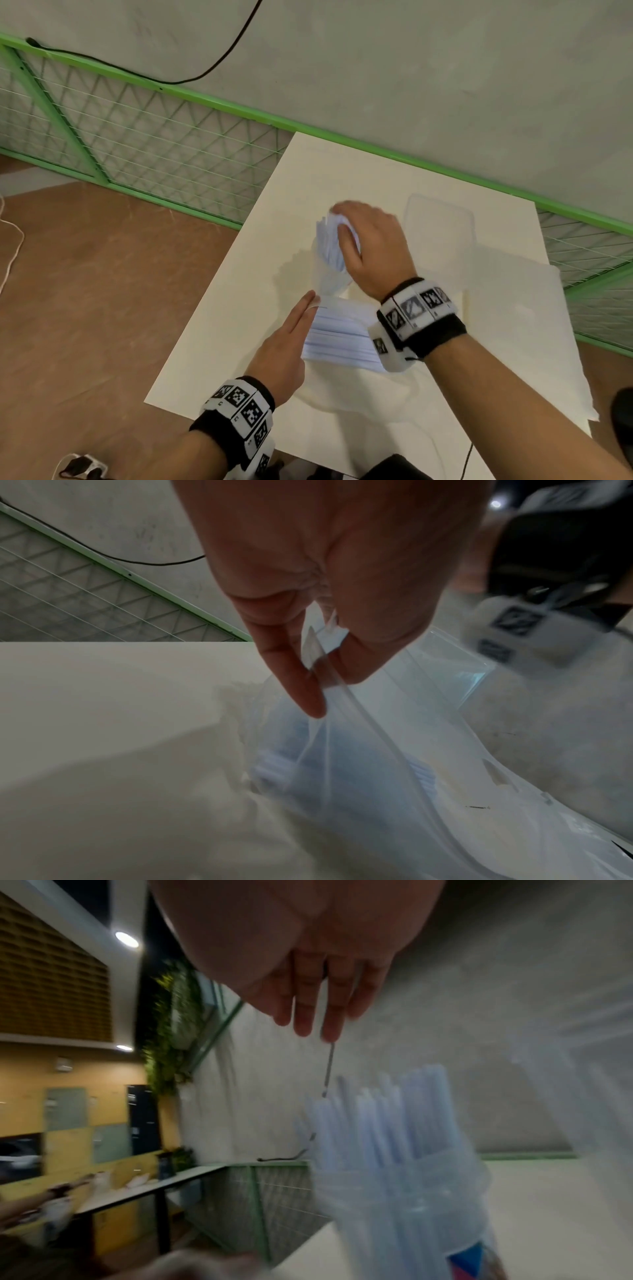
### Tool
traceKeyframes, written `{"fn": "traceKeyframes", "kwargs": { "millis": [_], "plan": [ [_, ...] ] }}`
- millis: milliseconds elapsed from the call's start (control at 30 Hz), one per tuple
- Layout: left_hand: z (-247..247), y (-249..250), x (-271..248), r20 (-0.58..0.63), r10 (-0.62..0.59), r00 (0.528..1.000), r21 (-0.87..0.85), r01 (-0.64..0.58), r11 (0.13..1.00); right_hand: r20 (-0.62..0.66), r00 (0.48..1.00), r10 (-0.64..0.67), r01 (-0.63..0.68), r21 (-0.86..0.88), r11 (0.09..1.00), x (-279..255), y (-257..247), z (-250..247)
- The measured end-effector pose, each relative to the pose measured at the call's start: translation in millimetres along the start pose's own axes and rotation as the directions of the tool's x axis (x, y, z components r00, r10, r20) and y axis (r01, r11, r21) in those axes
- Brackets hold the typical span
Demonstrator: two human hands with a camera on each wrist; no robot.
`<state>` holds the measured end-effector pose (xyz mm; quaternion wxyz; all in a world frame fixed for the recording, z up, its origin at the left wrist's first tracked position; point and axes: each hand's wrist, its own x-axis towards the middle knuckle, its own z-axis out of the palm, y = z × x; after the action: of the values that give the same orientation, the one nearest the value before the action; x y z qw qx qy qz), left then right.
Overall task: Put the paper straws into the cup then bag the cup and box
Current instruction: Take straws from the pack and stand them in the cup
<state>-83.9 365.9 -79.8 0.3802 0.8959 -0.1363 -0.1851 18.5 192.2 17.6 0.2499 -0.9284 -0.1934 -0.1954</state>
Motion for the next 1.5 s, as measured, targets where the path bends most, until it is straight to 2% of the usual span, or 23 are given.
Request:
{"fn": "traceKeyframes", "kwargs": {
  "millis": [67, 133, 167, 200, 267, 333, 433, 500, 667, 833, 967, 1200, 1500],
  "plan": [
    [1, 2, 0, 0.012, -0.026, 1.0, 0.011, 0.026, 1.0, -0.005, 0.994, -0.11, 0.11, 0.068, 0.992, -32, -23, -6],
    [3, 2, 1, 0.023, -0.044, 0.999, 0.029, 0.044, 0.999, 0.11, 0.984, -0.137, 0.126, 0.1, 0.987, -73, -36, -2],
    [4, 0, 1, 0.023, -0.035, 0.999, 0.021, 0.034, 0.999, 0.212, 0.973, -0.092, 0.073, 0.095, 0.993, -92, -39, 2],
    [6, -1, 1, 0.024, -0.022, 0.999, 0.011, 0.021, 1.0, 0.339, 0.941, -0.012, -0.011, 0.066, 0.998, -108, -37, 9],
    [11, -3, 0, 0.033, -0.015, 0.999, 0.002, 0.015, 1.0, 0.555, 0.82, 0.14, -0.128, -0.061, 0.99, -136, -25, 28],
    [15, 0, 0, 0.038, -0.004, 0.999, 0.004, 0.004, 1.0, 0.637, 0.733, 0.237, -0.145, -0.195, 0.97, -157, -10, 51],
    [18, 3, 0, 0.038, 0.018, 0.999, 0.0, -0.018, 1.0, 0.632, 0.698, 0.337, -0.159, -0.322, 0.933, -175, 2, 76],
    [17, 3, -2, 0.026, 0.018, 1.0, -0.012, -0.017, 1.0, 0.592, 0.73, 0.34, -0.144, -0.353, 0.924, -180, 5, 86],
    [14, -1, -5, -0.004, -0.002, 1.0, 0.0, 0.002, 1.0, 0.554, 0.757, 0.345, -0.09, -0.435, 0.896, -186, 7, 99],
    [14, -2, -7, -0.012, -0.001, 1.0, 0.01, 0.002, 1.0, 0.565, 0.713, 0.415, -0.117, -0.487, 0.866, -183, 6, 99],
    [13, -1, -8, -0.023, -0.016, 1.0, 0.013, 0.016, 1.0, 0.629, 0.671, 0.394, -0.071, -0.474, 0.878, -175, 10, 101],
    [11, 1, -9, -0.017, -0.028, 0.999, 0.004, 0.028, 1.0, 0.593, 0.704, 0.39, -0.117, -0.445, 0.888, -180, 8, 107],
    [9, 0, -9, -0.018, -0.021, 1.0, 0.0, 0.021, 1.0, 0.651, 0.651, 0.391, -0.06, -0.47, 0.881, -166, 10, 105]
  ]
}}
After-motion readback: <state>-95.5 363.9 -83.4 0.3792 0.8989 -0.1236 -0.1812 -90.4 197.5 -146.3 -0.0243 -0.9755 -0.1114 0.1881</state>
